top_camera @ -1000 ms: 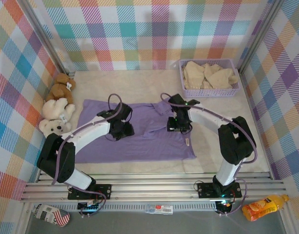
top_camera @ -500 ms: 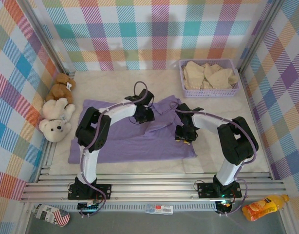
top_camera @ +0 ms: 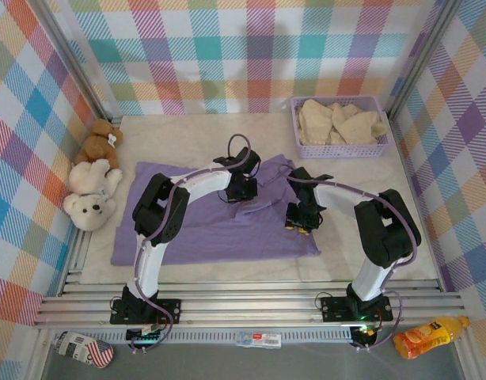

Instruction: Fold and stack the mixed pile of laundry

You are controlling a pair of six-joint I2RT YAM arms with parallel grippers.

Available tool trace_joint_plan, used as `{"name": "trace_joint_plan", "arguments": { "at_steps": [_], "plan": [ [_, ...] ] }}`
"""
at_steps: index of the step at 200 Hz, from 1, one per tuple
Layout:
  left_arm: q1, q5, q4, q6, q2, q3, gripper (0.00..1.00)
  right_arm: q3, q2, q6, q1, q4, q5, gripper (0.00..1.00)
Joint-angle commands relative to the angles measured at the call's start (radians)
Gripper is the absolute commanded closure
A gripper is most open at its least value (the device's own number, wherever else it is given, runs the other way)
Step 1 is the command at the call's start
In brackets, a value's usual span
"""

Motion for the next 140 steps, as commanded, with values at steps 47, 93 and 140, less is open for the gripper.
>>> {"name": "trace_joint_plan", "arguments": {
  "at_steps": [47,93,140],
  "plan": [
    [0.005,-0.157,-0.122,-0.133,-0.095,0.019,1.00,-0.065,0.017,0.037,-0.020,0.002,0.030,0.65],
    [0.013,-0.208,-0.149,-0.181,-0.092,0.004,1.00,-0.077,0.013,0.053,-0.022,-0.002,0.036,0.66],
    [0.022,-0.255,-0.165,-0.196,-0.106,-0.028,0.98,-0.090,-0.002,0.068,-0.021,-0.005,0.043,0.66]
  ]
}}
